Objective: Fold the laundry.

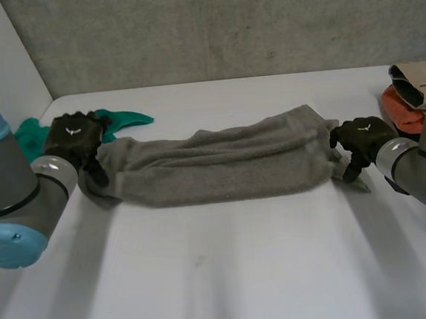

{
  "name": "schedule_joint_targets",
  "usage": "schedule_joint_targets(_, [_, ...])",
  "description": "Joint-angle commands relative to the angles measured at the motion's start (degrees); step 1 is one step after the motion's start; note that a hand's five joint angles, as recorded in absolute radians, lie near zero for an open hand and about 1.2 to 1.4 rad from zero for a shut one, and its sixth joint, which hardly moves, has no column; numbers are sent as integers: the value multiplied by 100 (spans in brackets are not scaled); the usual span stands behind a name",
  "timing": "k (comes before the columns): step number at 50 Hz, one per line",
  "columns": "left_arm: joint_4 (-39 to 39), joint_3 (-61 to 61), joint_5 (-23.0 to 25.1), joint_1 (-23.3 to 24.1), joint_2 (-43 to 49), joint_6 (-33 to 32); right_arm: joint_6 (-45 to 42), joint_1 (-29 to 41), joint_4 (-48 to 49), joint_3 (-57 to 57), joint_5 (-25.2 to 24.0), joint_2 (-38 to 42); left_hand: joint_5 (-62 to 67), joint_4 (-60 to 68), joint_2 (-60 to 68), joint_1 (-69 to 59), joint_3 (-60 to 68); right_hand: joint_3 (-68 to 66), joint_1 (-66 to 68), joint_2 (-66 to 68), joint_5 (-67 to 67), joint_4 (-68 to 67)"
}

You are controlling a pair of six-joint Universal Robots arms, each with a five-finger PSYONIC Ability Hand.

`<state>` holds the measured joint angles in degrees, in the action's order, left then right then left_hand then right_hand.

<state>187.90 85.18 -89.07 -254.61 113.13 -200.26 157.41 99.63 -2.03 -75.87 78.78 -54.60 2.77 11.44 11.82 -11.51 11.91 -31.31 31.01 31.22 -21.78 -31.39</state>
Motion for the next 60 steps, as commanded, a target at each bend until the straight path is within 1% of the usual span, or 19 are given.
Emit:
schedule_joint_targets(1, [54,16,30,16,-292,-48,686,-23,54,2,-56,-51,-277,-144,-182,151,-191,-594,625,603,-548,-586])
schedule_joint_targets(7, [10,-98,91,-10,-195,-232,537,-14,115,107,-47,133,-277,-144,-182,151,-191,-628,658,637,-581,-620])
schedule_joint_targets(15, [-86,-449,135,-98,647,-997,291,4,45,370,59,502,-189,-55,-94,63,-102,-846,877,855,-800,-839])
schedule_joint_targets(20, [-183,-766,144,-80,1219,-1243,255,4,45,441,76,660,-88,46,7,-38,-2,-947,977,956,-900,-939])
schedule_joint_targets(23, [-385,-916,144,-37,1483,-1367,229,4,45,467,76,731,465,598,560,-591,551,-1499,1530,1509,-1453,-1492])
schedule_joint_targets(25, [-508,-986,135,-19,1510,-1393,211,-14,36,467,85,731,1721,1854,1816,-1847,1807,-2957,2987,2966,-2910,-2949])
schedule_joint_targets(26, [-656,-1021,153,7,1475,-1393,203,-31,28,441,85,705,3910,4044,4005,-4036,3997,-4850,4880,4859,-4803,-4842])
schedule_joint_targets(28, [-815,-1039,162,25,1388,-1376,220,-40,19,415,94,644,6326,6460,6421,-6452,6413,-4869,4899,4878,-4822,-4861])
schedule_joint_targets(29, [-903,-1030,144,34,1309,-1367,229,-40,10,380,94,600,6719,6853,6814,-6845,6805,-4869,4899,4878,-4822,-4861])
schedule_joint_targets(33, [-1299,-908,144,157,764,-1148,211,-67,1,90,76,126,6723,6856,6818,-6849,6809,-4869,4899,4878,-4822,-4861])
schedule_joint_targets(34, [-1412,-820,144,209,502,-991,211,-102,-8,-32,59,-145,6723,6856,6818,-6849,6809,-4869,4899,4878,-4822,-4861])
schedule_joint_targets(38, [-1431,-758,136,289,-18,-595,176,-155,-77,-165,-38,-508,6723,6856,6818,-6849,6809,-4869,4899,4878,-4822,-4861])
schedule_joint_targets(41, [-1300,-889,170,280,-81,-453,159,-155,-131,-157,-73,-535,6723,6856,6818,-6849,6809,-4869,4899,4878,-4822,-4861])
schedule_joint_targets(45, [-975,-1529,206,175,524,-444,141,-137,-175,10,-38,-456,6723,6856,6818,-6849,6809,-4869,4899,4878,-4822,-4861])
schedule_joint_targets(46, [-1018,-1888,162,131,900,-540,124,-120,-175,97,-29,-360,6723,6856,6818,-6849,6809,-4869,4899,4878,-4822,-4861])
schedule_joint_targets(52, [-1588,-3366,-137,-10,2404,-1067,-26,3,-254,537,146,27,6723,6856,6818,-6849,6809,-4869,4899,4878,-4822,-4861])
schedule_joint_targets(53, [-1798,-3821,-224,-54,2824,-1146,-87,47,-280,686,242,141,6723,6856,6818,-6849,6809,-4869,4899,4878,-4822,-4861])
schedule_joint_targets(56, [-2046,-4465,-269,-80,3337,-1174,-166,118,-263,871,410,282,6723,6856,6818,-6849,6809,-4869,4899,4878,-4822,-4861])
schedule_joint_targets(60, [-2205,-5239,-76,-80,3786,-963,-263,232,-254,1100,665,502,6723,6856,6818,-6849,6809,-4869,4899,4878,-4822,-4861])
